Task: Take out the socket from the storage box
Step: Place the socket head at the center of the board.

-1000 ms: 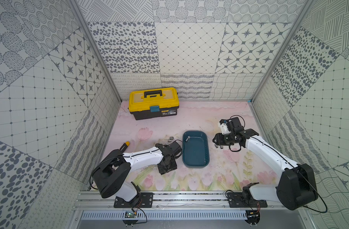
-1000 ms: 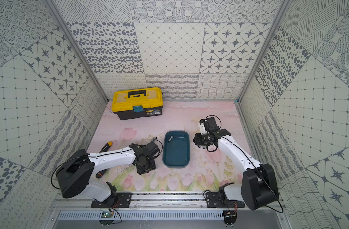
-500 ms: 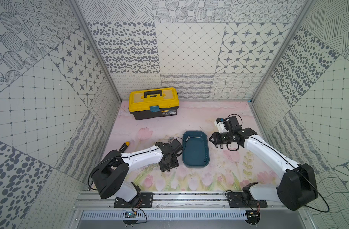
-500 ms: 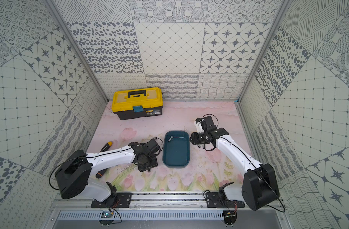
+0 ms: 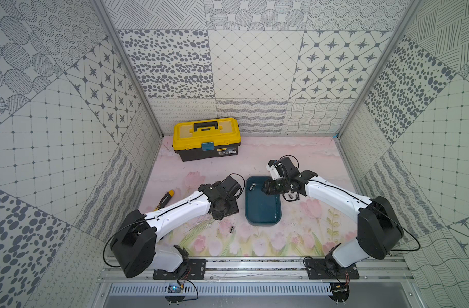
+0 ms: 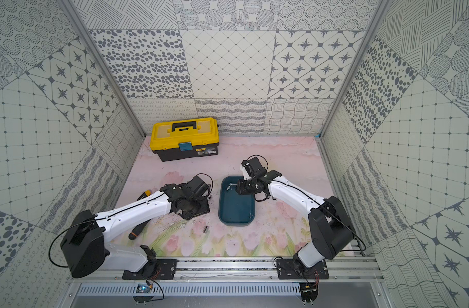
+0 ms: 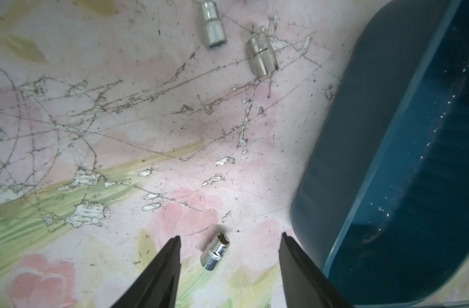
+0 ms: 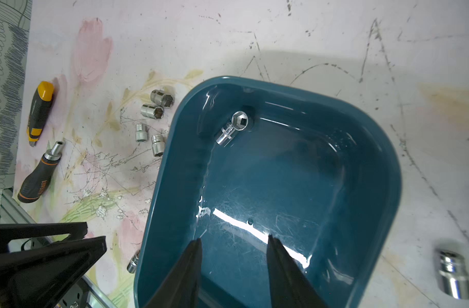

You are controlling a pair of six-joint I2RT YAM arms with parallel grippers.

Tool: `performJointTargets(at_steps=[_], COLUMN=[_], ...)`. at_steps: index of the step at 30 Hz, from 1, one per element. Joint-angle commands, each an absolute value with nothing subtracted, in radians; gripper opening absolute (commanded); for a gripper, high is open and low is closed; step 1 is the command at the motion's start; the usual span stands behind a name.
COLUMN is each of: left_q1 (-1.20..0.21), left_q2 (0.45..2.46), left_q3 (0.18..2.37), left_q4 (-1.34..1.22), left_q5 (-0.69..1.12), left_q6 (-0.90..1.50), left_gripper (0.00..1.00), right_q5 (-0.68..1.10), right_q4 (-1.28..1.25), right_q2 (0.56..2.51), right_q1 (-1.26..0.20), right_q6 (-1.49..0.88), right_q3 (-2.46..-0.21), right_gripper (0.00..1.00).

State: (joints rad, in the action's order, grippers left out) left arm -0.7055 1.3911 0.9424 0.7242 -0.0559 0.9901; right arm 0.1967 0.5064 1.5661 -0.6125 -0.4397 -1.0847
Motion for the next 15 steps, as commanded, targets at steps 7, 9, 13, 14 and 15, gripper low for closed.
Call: performJointTargets(at_steps=[7,9,13,14,15], left_q1=[-0.753,-0.781,-0.849,-0.867,-0.885], left_q2=[1.367,1.377,1.399,1.41,1.422], left_q3=[0.856,0.846,0.812,0.804,0.799], left_q4=[0.639,0.624,0.568,0.553,0.54], left_q5=[0.076,0.077,0.052,0.046,0.041], left_q6=[0.774,0.761,0.749,0.751,0.748], left_gripper=[0.67,0.67,0.67,0.67,0.67], right_q5=[0.175,0.172,0.163,0.161,0.16], right_q4=[0.43,0.429,0.427,0.427,0.429], right_q2=[1.637,1.64,1.649,1.651,1.653], right_q1=[-0.624,-0.625,-0.625,-0.626,-0.625], right_q6=[-0.476,-0.476,-0.473,-0.472,-0.471], right_q3=[-1.134,-1.134,-1.136,-1.139,-1.14], right_gripper=[0.45,0.45,0.45,0.45,0.45])
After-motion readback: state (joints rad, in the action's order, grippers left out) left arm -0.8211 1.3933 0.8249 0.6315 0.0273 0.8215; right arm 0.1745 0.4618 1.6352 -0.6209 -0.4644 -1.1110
